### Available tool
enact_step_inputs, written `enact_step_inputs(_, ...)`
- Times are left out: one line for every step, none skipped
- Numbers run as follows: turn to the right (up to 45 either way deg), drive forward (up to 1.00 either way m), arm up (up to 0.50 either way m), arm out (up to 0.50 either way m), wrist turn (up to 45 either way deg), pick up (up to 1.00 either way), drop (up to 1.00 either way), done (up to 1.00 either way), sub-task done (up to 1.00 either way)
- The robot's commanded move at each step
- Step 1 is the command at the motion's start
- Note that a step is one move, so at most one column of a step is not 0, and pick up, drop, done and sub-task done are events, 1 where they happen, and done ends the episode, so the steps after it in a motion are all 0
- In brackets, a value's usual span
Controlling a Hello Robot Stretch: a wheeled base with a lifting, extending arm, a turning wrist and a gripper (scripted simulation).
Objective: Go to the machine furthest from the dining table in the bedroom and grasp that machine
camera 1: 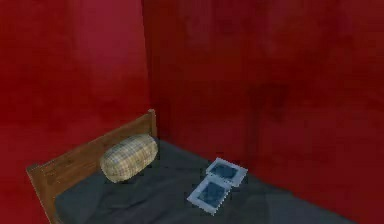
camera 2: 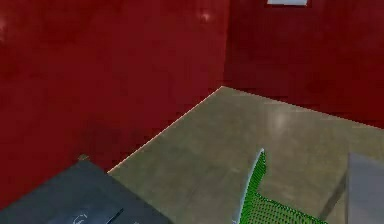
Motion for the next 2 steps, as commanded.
enact_step_inputs(-36.0, 0.00, 0.00, 0.00, 0.0, 0.00, 0.00, 0.00, 0.00)
enact_step_inputs(-3.0, 0.00, 0.00, 0.00, 0.0, 0.00, 0.00, 0.00, 0.00)
